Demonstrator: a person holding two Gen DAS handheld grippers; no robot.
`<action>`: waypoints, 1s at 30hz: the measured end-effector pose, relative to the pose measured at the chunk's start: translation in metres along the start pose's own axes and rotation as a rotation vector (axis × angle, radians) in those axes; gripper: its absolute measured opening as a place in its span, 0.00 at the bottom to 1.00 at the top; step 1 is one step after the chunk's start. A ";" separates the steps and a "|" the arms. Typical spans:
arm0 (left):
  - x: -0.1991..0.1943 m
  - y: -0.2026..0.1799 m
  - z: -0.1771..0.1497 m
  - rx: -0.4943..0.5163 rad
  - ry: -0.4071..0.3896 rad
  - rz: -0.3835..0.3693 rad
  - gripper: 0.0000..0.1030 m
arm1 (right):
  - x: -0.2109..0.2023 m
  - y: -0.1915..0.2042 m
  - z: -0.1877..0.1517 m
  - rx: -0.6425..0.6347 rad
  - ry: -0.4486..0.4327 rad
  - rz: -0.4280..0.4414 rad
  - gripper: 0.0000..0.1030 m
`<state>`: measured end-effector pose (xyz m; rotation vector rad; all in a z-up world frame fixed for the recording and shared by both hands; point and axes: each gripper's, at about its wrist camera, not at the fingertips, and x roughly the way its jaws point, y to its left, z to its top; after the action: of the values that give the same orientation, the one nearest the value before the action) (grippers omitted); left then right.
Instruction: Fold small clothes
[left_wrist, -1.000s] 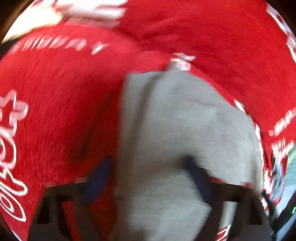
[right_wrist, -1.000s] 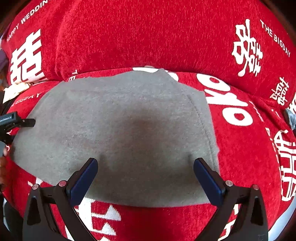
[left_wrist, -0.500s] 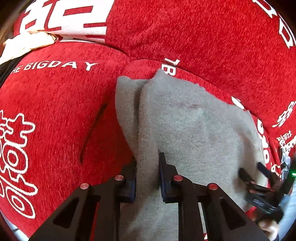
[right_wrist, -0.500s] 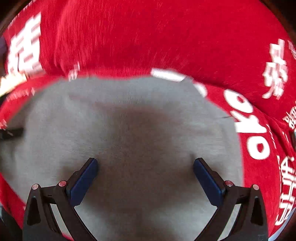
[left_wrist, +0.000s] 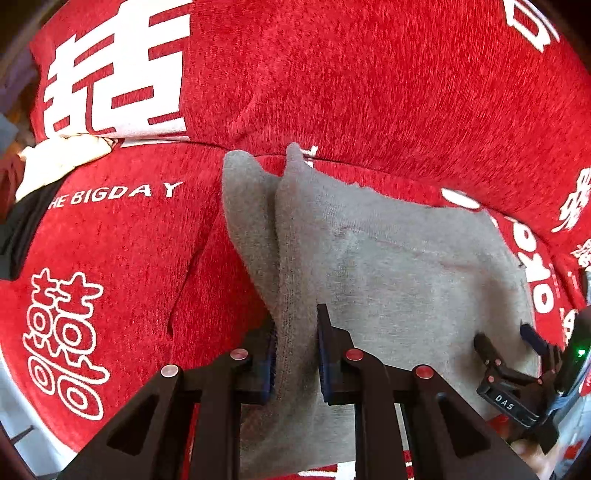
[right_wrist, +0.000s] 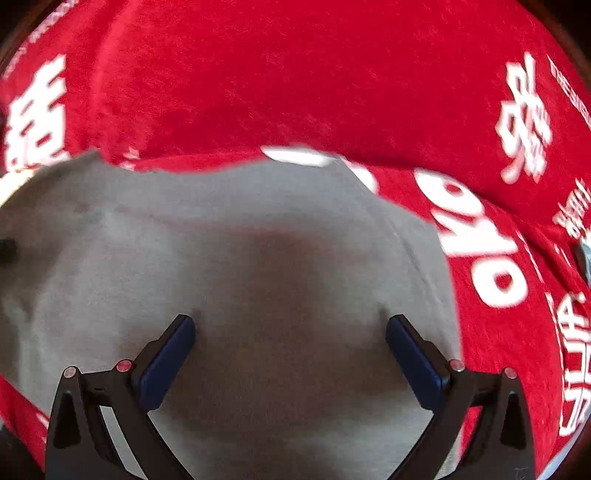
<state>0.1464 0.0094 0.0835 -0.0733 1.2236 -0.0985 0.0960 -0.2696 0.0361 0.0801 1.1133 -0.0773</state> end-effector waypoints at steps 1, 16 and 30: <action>0.000 -0.004 0.001 0.000 0.006 0.018 0.18 | -0.003 -0.001 0.000 -0.024 -0.003 0.010 1.00; -0.057 -0.187 0.020 0.200 -0.009 0.045 0.12 | -0.062 -0.163 -0.035 0.242 -0.076 -0.002 1.00; 0.052 -0.358 -0.027 0.378 0.150 0.041 0.12 | -0.057 -0.224 -0.083 0.338 -0.064 0.014 1.00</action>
<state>0.1262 -0.3528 0.0647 0.2924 1.3363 -0.3018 -0.0258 -0.4823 0.0448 0.3852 1.0274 -0.2542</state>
